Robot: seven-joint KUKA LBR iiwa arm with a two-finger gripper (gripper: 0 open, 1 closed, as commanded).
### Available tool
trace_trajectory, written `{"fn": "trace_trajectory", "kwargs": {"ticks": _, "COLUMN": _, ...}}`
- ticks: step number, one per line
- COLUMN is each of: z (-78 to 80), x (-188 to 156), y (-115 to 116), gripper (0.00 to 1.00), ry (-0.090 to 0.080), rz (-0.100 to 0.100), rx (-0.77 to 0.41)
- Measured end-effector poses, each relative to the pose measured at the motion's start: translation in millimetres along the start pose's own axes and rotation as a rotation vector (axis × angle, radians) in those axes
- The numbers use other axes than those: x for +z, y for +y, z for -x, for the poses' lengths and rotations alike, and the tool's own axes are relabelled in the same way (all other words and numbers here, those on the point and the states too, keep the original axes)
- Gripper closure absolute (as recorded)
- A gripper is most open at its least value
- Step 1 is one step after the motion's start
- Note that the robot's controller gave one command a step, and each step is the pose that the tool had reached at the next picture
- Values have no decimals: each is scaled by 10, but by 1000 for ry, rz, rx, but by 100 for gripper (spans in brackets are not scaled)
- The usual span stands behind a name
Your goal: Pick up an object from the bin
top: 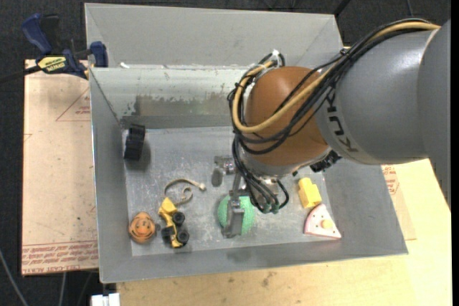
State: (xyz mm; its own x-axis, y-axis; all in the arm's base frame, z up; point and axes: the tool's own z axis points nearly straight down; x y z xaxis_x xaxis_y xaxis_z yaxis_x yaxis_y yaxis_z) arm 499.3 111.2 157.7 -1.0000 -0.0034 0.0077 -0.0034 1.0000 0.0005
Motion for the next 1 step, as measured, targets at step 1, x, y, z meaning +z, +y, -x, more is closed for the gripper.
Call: {"fn": "trace_trajectory", "kwargs": {"ticks": 1, "z": 17, "x": -44, "y": -5, "gripper": 0, "ry": -7, "rz": 1, "rx": 3}}
